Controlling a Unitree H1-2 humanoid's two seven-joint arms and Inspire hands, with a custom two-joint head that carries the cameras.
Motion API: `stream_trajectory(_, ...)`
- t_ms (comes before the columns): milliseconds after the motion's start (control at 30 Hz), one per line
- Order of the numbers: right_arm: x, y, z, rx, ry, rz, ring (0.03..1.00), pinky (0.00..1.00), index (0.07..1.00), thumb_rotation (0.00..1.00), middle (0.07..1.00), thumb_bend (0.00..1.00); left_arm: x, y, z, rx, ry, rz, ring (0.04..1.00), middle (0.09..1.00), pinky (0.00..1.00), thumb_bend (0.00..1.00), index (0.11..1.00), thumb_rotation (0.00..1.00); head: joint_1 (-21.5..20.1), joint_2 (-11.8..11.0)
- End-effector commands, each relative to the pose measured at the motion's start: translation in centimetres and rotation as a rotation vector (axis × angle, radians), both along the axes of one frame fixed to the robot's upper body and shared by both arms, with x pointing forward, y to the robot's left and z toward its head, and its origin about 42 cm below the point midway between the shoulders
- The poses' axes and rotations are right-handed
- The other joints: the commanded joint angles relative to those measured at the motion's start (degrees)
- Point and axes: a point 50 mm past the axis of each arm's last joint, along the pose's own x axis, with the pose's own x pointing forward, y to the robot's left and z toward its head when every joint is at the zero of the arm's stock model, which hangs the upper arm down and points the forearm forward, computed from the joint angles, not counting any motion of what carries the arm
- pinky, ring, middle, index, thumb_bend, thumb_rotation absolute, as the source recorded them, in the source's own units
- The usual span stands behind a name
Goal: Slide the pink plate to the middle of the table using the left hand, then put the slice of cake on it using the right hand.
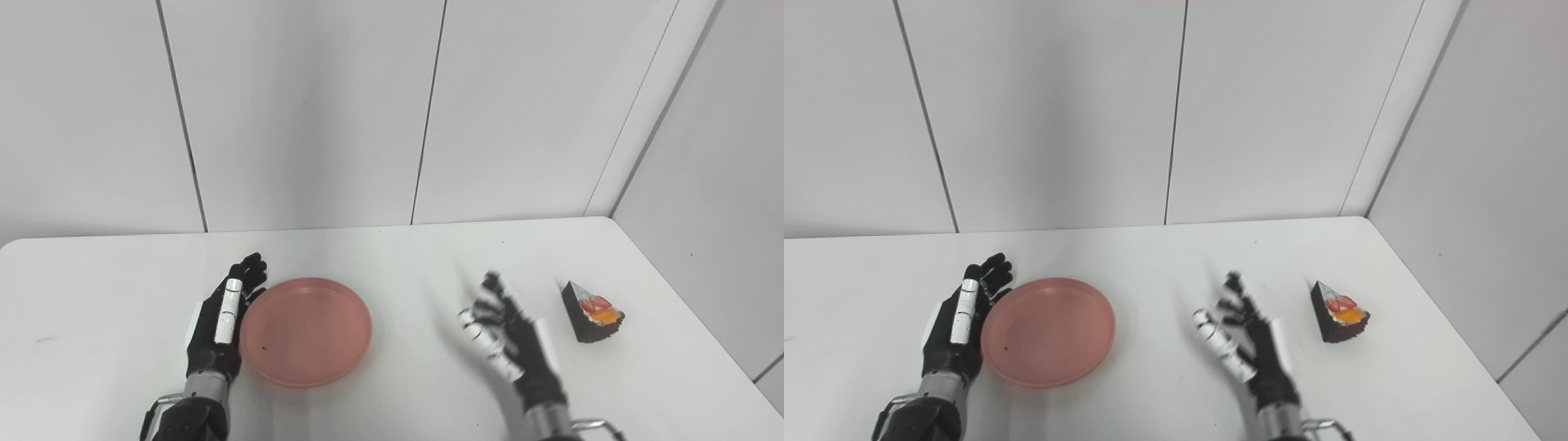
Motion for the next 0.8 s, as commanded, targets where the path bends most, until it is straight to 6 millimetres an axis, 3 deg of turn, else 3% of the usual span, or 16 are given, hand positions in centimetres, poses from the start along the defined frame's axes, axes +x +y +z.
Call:
stream_trajectory(0,0.0,-0.2,2.9,-0.109,-0.076,-0.012,0.779,0.68,0.896,0.72,0.87,0.69,-0.5,-0.2,-1.2,0.012,0.049,-0.009,0.877,0.85,0.85,0.72,0.782,0.89,0.17,-0.31)
stream_trajectory(33,-0.1,-0.7,4.0,-0.2,-0.1,-0.028,0.759,0.65,0.874,0.67,0.867,0.71,-0.6,-0.2,-1.3,0.01,0.05,-0.011,0.875,0.849,0.85,0.72,0.783,0.89,0.17,-0.32)
stream_trajectory(200,-0.7,-2.0,8.0,-0.516,-0.185,-0.153,0.674,0.53,0.827,0.66,0.844,0.75,-0.5,-0.2,-1.6,0.015,0.052,-0.016,0.879,0.852,0.85,0.72,0.786,0.89,0.07,-0.73)
stream_trajectory(333,-0.7,-4.1,10.6,-0.573,-0.213,-0.242,0.713,0.6,0.831,0.64,0.791,0.78,-0.4,-0.3,-1.8,0.016,0.053,-0.016,0.876,0.848,0.84,0.71,0.784,0.89,-0.13,-1.28)
stream_trajectory(567,0.2,-6.8,13.1,-0.765,-0.182,-0.319,0.735,0.61,0.833,0.69,0.797,0.86,-0.4,-0.4,-2.0,0.018,0.052,-0.019,0.876,0.841,0.84,0.72,0.786,0.88,-0.05,-1.52)
stream_trajectory(767,1.0,-9.1,13.5,-0.889,-0.087,-0.393,0.805,0.69,0.807,0.62,0.815,0.91,-0.4,-0.5,-2.2,0.022,0.057,-0.022,0.879,0.845,0.84,0.71,0.788,0.88,0.09,-1.47)
